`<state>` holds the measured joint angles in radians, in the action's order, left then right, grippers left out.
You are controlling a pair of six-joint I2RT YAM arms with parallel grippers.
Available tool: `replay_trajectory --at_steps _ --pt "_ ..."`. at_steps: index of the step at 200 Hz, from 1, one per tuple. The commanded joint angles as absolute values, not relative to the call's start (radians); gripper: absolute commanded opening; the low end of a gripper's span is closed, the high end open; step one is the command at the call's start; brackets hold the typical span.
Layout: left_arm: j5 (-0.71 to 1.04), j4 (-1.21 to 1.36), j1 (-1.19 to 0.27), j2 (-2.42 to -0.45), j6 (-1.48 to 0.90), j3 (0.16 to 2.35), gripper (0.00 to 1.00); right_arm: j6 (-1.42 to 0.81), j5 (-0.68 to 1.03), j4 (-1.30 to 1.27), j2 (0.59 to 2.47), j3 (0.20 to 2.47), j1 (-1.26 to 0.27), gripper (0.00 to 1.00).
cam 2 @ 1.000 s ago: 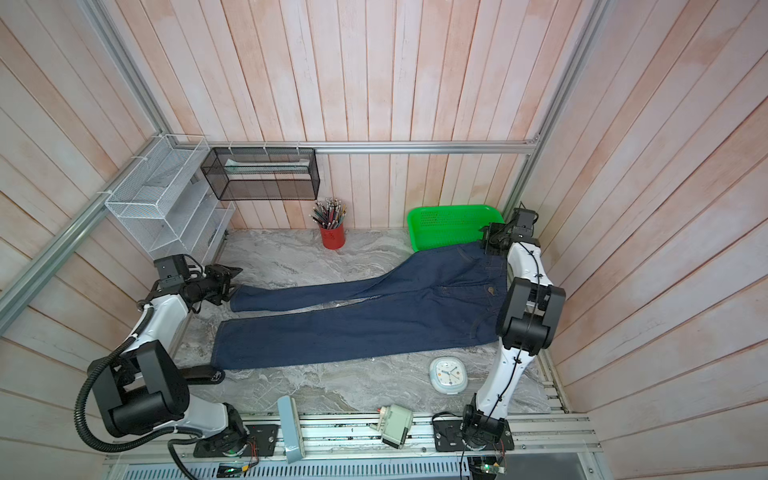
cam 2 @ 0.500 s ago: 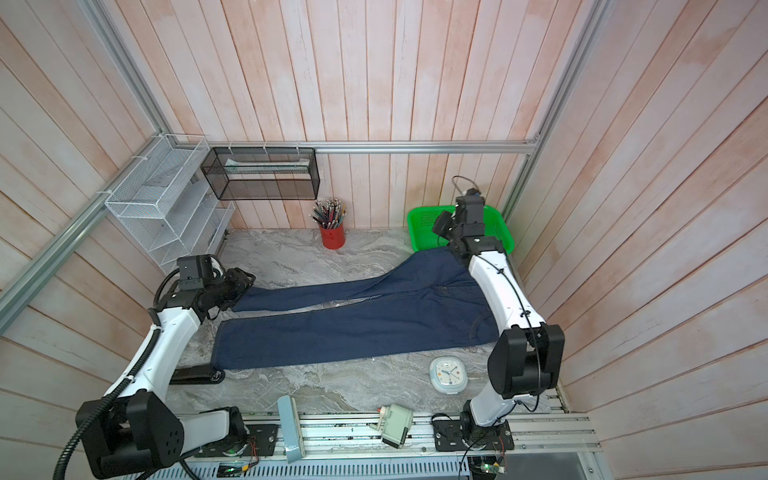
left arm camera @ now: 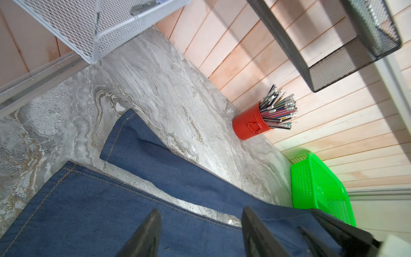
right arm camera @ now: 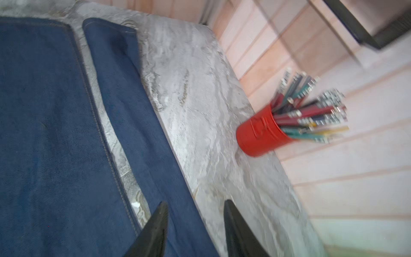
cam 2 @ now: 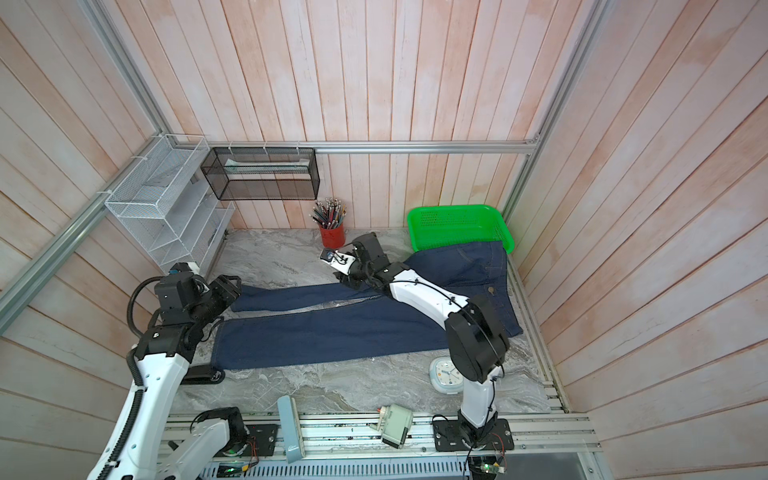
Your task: Fold and stack the trousers
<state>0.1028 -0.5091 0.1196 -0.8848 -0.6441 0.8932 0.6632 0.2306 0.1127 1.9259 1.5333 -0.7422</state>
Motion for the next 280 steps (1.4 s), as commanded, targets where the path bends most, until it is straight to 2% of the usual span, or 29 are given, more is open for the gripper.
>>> replay_trajectory --at_steps 1,75,135,167,198,280 --pt "0.043 -0.522 0.124 -0.83 -0.687 0.918 0.61 0.829 0.255 0.258 2.055 1.657 -0.819 0.46" --pt "-0.011 -0.587 0.129 -0.657 -0.735 0.914 0.66 0.864 0.25 0.351 2.425 2.135 -0.964 0.53" --pt "-0.009 -0.613 0.129 -0.625 -0.738 0.919 0.67 0.845 0.168 0.434 2.726 2.543 -1.016 0.63" --pt "-0.006 -0.618 0.13 -0.62 -0.736 0.919 0.68 0.845 0.128 0.35 2.754 2.515 -1.033 0.7" --pt "-0.009 -0.623 0.13 -0.619 -0.732 0.926 0.68 0.835 0.078 0.287 2.791 2.526 -1.034 0.72" --pt "-0.01 -0.624 0.13 -0.626 -0.726 0.93 0.68 0.828 0.095 0.253 2.832 2.513 -1.034 0.62"
